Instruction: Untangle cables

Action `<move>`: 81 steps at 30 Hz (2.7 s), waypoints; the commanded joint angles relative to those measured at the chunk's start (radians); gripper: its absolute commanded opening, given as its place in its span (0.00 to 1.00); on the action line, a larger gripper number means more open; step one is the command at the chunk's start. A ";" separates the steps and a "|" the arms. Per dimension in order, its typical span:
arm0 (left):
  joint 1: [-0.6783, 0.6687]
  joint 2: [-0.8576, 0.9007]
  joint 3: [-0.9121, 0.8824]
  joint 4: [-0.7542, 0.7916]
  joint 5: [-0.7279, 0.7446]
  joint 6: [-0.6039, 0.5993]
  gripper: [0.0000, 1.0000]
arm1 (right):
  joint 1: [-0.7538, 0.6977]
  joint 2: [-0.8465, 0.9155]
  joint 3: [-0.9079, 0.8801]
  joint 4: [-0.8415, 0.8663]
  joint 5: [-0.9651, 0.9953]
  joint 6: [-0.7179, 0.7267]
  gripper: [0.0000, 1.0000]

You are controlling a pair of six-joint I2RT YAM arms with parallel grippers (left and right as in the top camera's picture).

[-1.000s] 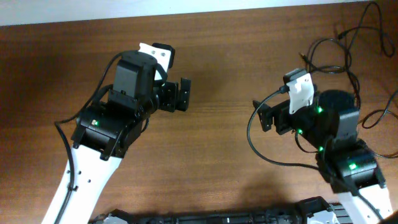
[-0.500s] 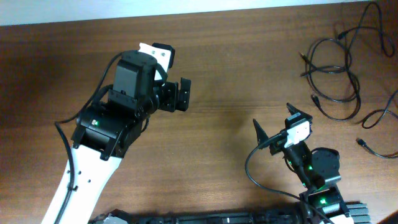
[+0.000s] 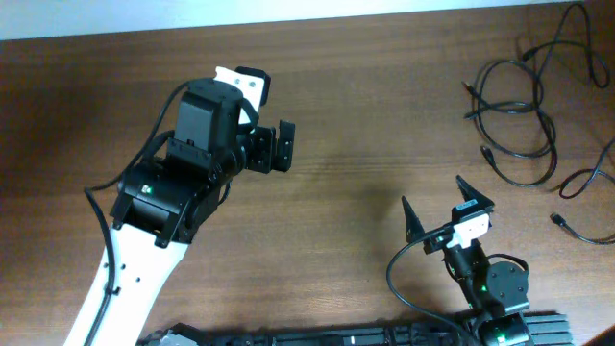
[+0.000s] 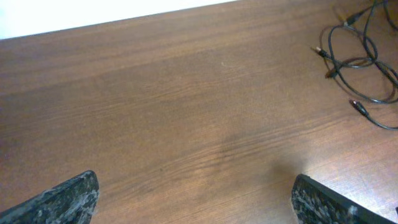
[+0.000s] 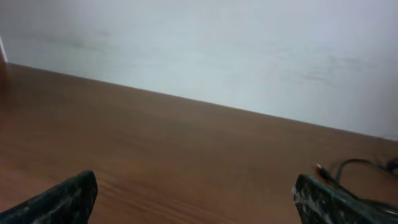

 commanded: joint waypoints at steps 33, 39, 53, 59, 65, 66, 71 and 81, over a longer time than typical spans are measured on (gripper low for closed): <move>0.000 -0.002 0.010 -0.001 -0.011 0.016 0.99 | -0.124 -0.018 -0.005 -0.096 0.113 0.135 1.00; 0.000 -0.002 0.010 -0.001 -0.011 0.016 0.99 | -0.124 -0.018 -0.005 -0.096 0.113 0.135 1.00; 0.004 -0.072 -0.109 0.020 -0.087 0.047 0.99 | -0.124 -0.018 -0.005 -0.096 0.113 0.135 1.00; 0.065 -0.401 -0.647 0.513 -0.002 0.192 0.99 | -0.124 -0.018 -0.005 -0.096 0.113 0.135 1.00; 0.152 -0.692 -1.128 1.036 0.093 0.245 0.99 | -0.124 -0.018 -0.005 -0.096 0.113 0.135 1.00; 0.156 -0.731 -1.197 1.129 0.104 0.274 0.99 | -0.124 -0.018 -0.005 -0.096 0.113 0.135 1.00; 0.156 -0.897 -1.447 1.410 0.103 0.323 0.99 | -0.124 -0.018 -0.005 -0.096 0.113 0.135 1.00; 0.183 -1.115 -1.442 1.052 0.005 0.323 0.99 | -0.124 -0.018 -0.005 -0.096 0.113 0.135 1.00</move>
